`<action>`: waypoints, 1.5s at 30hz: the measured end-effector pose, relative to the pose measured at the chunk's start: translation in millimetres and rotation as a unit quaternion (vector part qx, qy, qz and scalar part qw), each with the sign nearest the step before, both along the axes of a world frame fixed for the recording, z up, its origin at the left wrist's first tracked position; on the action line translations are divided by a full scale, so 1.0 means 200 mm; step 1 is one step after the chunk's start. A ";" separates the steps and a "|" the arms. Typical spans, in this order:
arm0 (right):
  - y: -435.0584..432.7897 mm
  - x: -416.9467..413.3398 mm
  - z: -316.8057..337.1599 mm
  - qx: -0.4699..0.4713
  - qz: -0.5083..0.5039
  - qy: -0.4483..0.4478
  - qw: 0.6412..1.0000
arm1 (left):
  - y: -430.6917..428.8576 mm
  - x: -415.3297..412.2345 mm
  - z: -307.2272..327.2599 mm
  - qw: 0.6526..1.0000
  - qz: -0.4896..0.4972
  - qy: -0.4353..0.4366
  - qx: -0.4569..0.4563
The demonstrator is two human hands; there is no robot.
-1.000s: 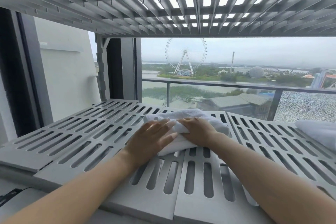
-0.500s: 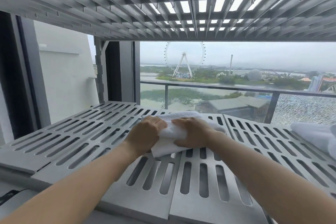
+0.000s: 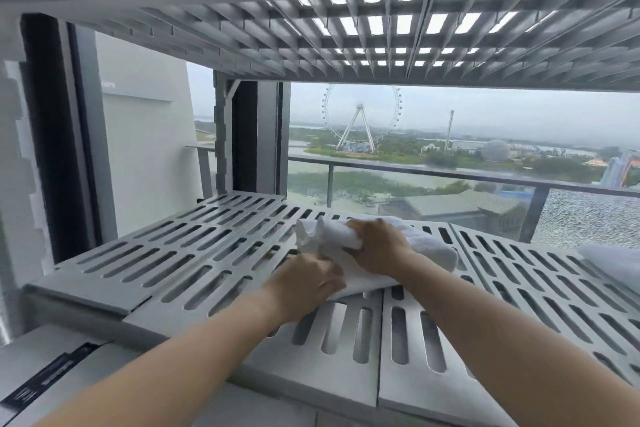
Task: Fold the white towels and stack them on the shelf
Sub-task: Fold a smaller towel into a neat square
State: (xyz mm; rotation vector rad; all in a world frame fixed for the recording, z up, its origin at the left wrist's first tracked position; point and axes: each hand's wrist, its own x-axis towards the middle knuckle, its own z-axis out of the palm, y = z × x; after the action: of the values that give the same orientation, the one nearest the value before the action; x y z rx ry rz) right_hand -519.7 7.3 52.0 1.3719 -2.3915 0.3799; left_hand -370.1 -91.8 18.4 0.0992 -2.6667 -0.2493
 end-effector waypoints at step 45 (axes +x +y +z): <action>-0.18 0.34 0.00 -0.054 -0.016 -0.053 0.997 | -0.35 0.21 0.09 0.984 0.094 0.150 0.005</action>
State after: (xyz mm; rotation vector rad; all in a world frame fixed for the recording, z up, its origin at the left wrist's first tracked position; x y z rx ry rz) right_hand -451.2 -28.5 52.8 1.2941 -2.4350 0.5795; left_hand -327.8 -161.1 36.2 0.2902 -2.3387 -0.1987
